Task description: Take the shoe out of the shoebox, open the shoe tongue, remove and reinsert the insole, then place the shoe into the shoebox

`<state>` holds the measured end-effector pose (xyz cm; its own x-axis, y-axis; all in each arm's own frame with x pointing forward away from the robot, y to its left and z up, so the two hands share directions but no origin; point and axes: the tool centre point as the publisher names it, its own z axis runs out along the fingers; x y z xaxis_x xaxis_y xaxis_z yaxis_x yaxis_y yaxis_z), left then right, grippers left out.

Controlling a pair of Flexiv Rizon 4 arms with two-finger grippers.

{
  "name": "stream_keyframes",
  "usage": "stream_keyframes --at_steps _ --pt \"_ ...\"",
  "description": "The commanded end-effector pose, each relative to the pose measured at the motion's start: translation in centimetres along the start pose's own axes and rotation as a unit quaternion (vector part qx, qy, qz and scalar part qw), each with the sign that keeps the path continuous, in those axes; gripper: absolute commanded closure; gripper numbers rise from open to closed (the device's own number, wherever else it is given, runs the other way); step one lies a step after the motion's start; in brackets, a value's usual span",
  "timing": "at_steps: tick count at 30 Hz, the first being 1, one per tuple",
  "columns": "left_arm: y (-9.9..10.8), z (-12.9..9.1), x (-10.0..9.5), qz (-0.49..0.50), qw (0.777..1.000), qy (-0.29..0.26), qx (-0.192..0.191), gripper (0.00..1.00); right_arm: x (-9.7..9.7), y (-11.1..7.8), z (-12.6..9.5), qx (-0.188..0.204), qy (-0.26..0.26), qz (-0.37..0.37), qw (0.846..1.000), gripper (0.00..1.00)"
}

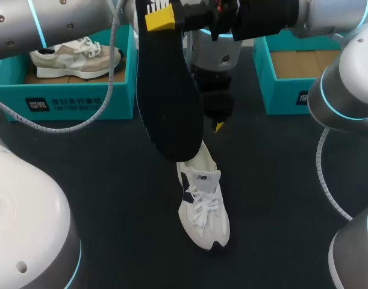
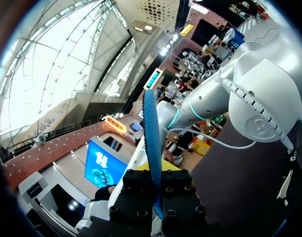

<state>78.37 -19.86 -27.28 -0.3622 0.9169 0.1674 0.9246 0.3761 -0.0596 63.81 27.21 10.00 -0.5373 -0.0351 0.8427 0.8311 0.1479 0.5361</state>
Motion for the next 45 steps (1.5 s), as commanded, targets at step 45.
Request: stream_keyframes --at_steps 45 --pt "8.6 -2.3 8.0 -0.053 0.919 -0.39 0.012 0.0 0.1 0.0 0.2 0.0 -0.002 0.001 1.0 1.0"
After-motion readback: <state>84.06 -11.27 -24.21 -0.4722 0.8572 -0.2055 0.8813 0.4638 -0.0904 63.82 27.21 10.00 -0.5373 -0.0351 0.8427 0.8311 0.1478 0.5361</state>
